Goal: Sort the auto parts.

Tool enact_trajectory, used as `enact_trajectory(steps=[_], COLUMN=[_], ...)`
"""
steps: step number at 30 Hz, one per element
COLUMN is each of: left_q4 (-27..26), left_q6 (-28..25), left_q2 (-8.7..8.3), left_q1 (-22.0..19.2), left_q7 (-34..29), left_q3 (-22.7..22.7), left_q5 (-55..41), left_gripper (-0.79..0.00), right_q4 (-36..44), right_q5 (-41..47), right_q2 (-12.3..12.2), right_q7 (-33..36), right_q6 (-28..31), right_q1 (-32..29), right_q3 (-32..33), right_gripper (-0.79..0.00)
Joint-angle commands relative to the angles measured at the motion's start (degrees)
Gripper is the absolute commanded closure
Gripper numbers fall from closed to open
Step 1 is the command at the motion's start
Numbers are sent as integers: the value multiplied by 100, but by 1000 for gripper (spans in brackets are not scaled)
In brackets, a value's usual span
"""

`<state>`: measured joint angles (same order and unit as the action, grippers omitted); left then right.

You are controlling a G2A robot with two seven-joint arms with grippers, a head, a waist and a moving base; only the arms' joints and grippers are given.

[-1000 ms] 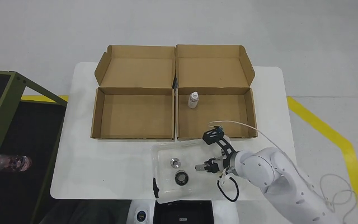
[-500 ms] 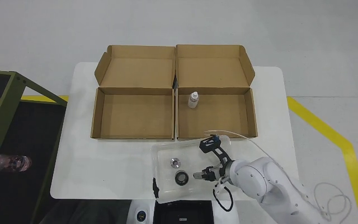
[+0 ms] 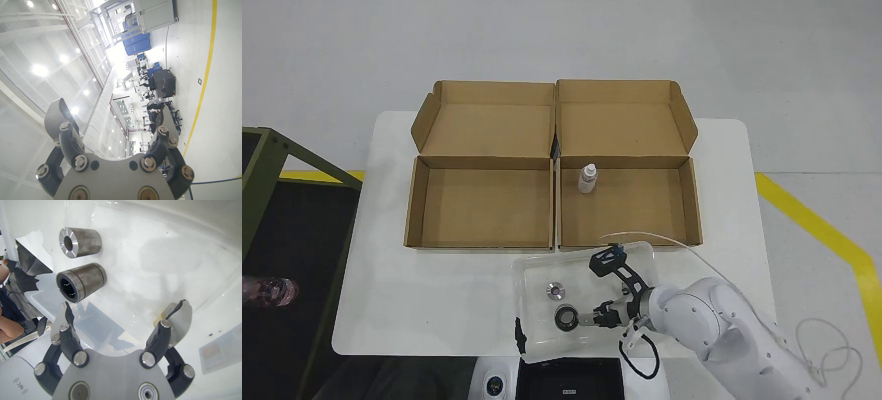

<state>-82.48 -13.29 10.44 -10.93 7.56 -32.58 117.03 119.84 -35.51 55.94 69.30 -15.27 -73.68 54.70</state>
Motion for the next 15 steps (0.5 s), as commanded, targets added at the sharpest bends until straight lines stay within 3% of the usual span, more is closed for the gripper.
enact_trajectory(steps=[1,15], left_q4=[0,0], left_q6=[0,0], left_q2=[0,0], left_q1=[0,0], left_q7=[0,0], left_q3=[0,0], left_q5=[0,0], left_gripper=[-785,-785], right_q4=[49,136], right_q5=[13,-498], right_q2=[-10,-103], right_q7=[-84,7], right_q6=[3,-97], right_q1=[-39,-399], right_q3=[79,367], right_gripper=[-785,-785])
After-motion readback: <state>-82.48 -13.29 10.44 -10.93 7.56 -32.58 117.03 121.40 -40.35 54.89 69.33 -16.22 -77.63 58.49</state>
